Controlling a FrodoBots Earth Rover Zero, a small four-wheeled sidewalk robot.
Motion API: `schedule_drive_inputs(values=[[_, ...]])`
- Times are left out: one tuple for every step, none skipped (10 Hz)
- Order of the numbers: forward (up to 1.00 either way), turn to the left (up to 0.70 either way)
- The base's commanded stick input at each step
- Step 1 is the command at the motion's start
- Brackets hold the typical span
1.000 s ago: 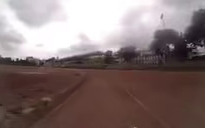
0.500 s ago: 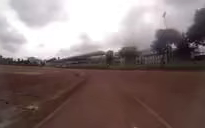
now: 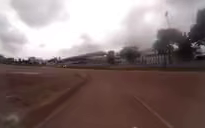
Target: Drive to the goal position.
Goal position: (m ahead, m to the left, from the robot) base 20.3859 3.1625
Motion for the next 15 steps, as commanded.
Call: schedule_drive_inputs(values=[[1.0,0.0],[1.0,0.0],[1.0,0.0],[1.0,0.0],[1.0,0.0],[1.0,0.0],[1.0,0.0],[1.0,0.0],[1.0,0.0],[1.0,0.0],[1.0,-0.4],[1.0,-0.35],[1.0,-0.24],[1.0,-0.07],[1.0,0.0]])
